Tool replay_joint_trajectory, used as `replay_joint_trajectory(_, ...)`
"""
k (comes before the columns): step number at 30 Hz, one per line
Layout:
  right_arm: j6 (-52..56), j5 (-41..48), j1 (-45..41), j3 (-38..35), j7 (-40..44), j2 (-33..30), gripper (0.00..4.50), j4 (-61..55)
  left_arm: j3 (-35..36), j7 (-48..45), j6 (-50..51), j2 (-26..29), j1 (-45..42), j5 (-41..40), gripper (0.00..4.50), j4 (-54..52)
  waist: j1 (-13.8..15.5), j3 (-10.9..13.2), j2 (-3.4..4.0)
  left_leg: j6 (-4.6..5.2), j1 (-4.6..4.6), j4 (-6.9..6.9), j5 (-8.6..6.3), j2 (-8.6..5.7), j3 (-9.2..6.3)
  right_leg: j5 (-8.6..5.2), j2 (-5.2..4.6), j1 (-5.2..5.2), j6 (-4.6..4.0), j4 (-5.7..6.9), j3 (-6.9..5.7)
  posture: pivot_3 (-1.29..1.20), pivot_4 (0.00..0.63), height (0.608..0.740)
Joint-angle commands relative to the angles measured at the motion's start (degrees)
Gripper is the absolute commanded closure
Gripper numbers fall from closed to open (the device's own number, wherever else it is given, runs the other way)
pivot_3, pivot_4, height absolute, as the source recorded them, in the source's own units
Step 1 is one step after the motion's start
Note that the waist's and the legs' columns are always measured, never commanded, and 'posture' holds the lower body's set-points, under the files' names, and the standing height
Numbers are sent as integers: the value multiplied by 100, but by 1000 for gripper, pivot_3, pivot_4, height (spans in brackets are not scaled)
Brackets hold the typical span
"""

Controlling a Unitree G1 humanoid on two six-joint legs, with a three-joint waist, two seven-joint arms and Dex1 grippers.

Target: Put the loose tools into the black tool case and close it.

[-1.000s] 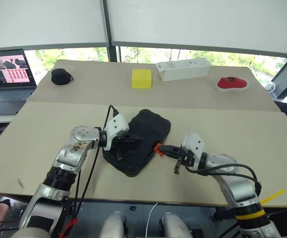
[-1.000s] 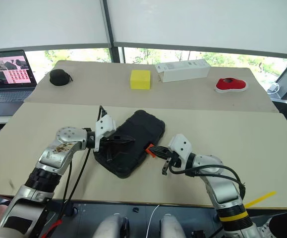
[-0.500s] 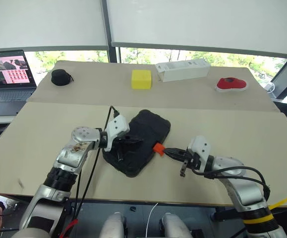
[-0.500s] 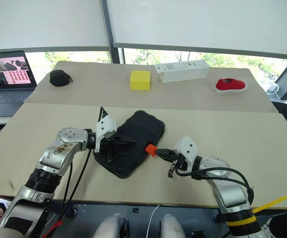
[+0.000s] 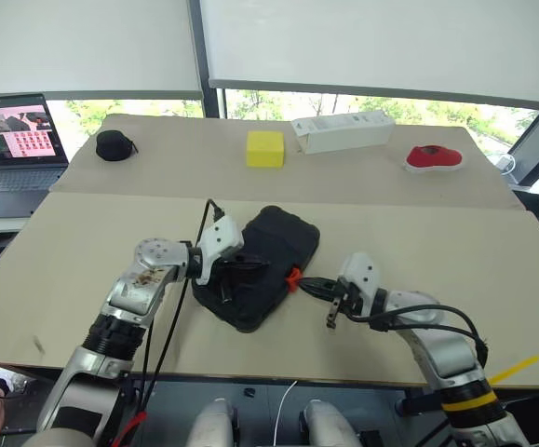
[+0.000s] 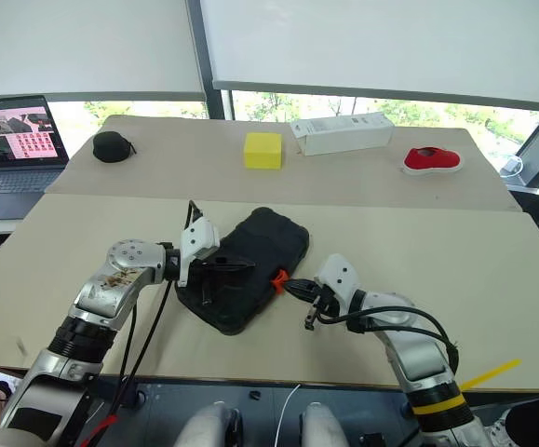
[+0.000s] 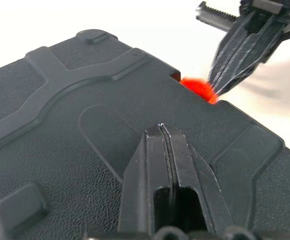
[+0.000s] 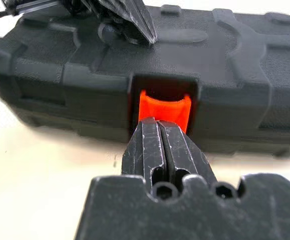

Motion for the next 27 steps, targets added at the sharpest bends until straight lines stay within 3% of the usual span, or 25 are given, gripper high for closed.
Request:
replay_joint_trajectory(1,-226,23,-169,-27,-11,103,4500,-19,-444,-39,334,2,341,227,4473,366,-6,0,0,0,0,0,0,0,0,0,0,0,0,0,0,0,150,740)
replay_joint_trajectory(27,98,-298,-558,253,-32,292,4500,332,-564,78,729,-69,351,288,4473,413,-47,-4,-4,0,18,-18,0,3,-25,-12,3,0,0,0,8,0,150,740)
